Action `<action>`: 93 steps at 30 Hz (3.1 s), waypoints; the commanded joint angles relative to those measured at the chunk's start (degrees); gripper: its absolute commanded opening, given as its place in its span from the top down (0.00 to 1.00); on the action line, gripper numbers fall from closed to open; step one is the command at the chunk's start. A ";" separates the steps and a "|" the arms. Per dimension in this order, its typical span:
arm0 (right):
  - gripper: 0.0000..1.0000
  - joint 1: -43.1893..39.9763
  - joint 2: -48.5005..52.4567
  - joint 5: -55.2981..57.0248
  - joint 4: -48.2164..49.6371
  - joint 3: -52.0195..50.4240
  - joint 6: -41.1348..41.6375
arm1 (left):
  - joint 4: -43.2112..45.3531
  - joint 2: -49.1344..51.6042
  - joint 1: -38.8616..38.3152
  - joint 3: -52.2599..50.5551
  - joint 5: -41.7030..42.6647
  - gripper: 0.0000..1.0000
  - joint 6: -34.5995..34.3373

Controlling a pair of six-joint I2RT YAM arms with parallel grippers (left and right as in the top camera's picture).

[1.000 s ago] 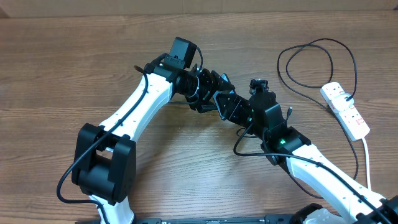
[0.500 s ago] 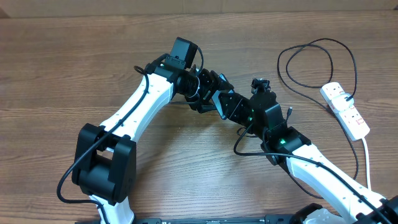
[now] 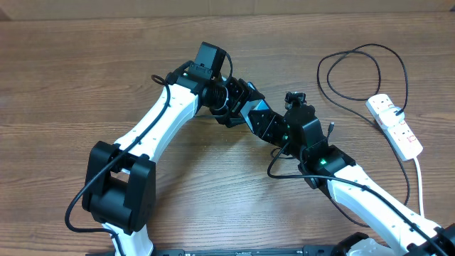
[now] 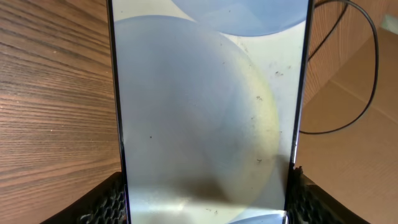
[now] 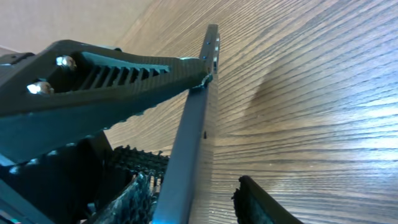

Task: Plug charger to phone and switch on socket
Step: 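Close the right gripper on the phone's edge beside the left gripper, then open the left gripper and withdraw it, right gripper holding the phone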

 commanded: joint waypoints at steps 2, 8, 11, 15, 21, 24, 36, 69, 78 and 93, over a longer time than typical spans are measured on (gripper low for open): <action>0.57 0.33 0.13 -0.52 0.70 0.72 0.00 | 0.46 -0.09 -0.57 1.40 -0.20 0.55 -0.87; 0.59 0.48 0.13 -0.46 1.64 0.72 1.44 | 0.50 -0.09 -1.92 1.40 -1.16 0.55 -1.33; 0.61 0.94 0.15 0.13 1.64 0.72 1.42 | 0.48 -0.09 -2.49 1.40 -1.22 0.55 -1.33; 0.64 0.98 0.26 0.31 1.64 0.72 1.25 | 0.50 -0.09 -2.62 1.40 -1.14 0.55 -1.33; 0.68 1.33 1.81 0.28 1.73 0.72 1.27 | 1.64 -0.09 -2.64 1.40 -0.94 0.53 -2.84; 0.70 2.60 3.45 0.33 2.14 0.72 1.25 | 2.84 -0.09 -2.64 1.40 -0.96 0.53 -2.82; 0.78 3.21 4.31 2.73 2.36 0.72 0.94 | -0.42 -0.09 -2.67 1.40 -2.95 0.55 -0.33; 0.91 3.21 4.31 2.60 3.85 0.72 1.09 | -3.21 -0.09 -2.73 1.40 -5.64 0.52 2.40; 0.96 3.21 4.28 -0.61 4.94 0.74 1.29 | -3.26 -0.09 -2.73 1.40 -6.67 0.43 5.05; 0.96 3.21 4.28 -5.55 5.07 0.72 1.49 | -3.23 -0.09 -0.17 1.40 -6.84 0.00 12.74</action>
